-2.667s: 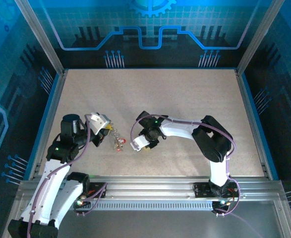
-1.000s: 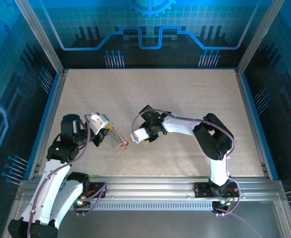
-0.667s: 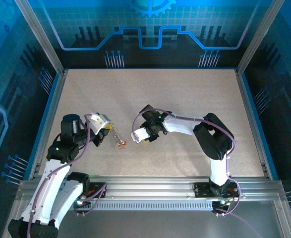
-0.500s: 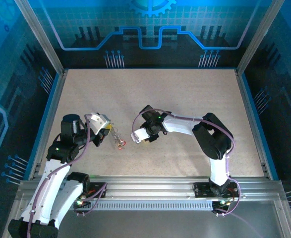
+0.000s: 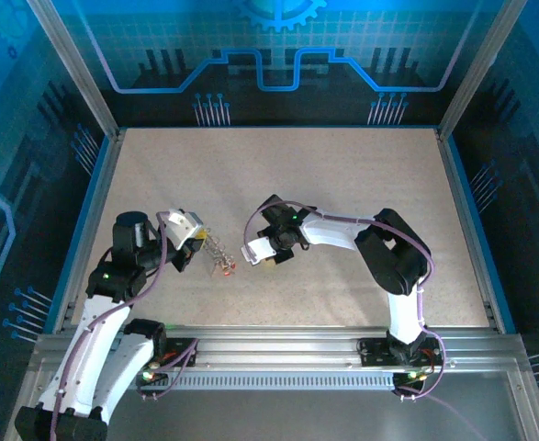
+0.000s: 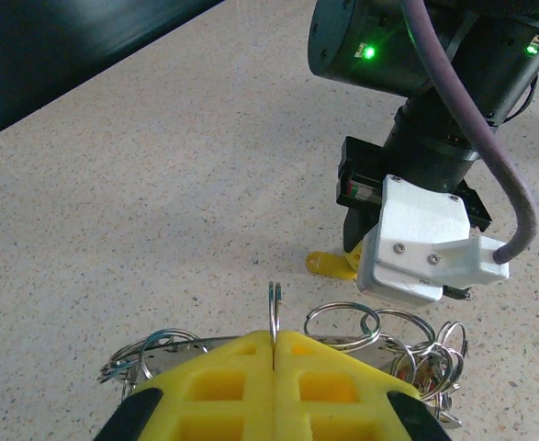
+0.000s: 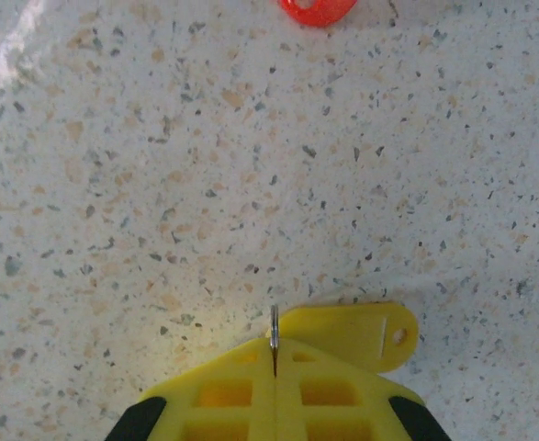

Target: Put the keys on the keyring

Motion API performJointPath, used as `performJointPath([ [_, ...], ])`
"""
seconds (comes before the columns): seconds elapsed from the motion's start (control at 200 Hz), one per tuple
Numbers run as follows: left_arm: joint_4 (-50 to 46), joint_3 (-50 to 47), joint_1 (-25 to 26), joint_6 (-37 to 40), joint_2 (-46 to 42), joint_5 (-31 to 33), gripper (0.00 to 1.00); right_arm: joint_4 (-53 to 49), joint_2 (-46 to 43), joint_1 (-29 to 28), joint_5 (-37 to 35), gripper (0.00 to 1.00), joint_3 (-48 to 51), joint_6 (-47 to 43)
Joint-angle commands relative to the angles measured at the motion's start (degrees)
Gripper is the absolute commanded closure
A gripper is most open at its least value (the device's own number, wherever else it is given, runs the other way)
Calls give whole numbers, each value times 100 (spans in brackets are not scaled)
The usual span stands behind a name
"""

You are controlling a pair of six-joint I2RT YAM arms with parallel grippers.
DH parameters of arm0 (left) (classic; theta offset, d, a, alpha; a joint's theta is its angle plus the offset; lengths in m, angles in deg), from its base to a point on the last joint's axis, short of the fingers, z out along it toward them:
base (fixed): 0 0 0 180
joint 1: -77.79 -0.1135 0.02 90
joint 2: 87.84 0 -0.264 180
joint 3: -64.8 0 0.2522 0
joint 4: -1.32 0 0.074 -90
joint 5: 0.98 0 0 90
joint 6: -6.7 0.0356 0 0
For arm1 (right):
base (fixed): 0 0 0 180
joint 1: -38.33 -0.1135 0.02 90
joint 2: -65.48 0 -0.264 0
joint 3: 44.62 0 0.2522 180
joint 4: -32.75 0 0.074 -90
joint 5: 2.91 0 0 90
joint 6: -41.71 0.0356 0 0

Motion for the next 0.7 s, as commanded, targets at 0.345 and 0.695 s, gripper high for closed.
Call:
performJointPath([
  [0.345,96,163,-33,285,-134,-1371,100,2208,-2005,547,1854,100,1265,3936],
  [0.695,124,242,830,588,-76,-1409,100,2988,-3795,327,1376,100,2676,4817],
])
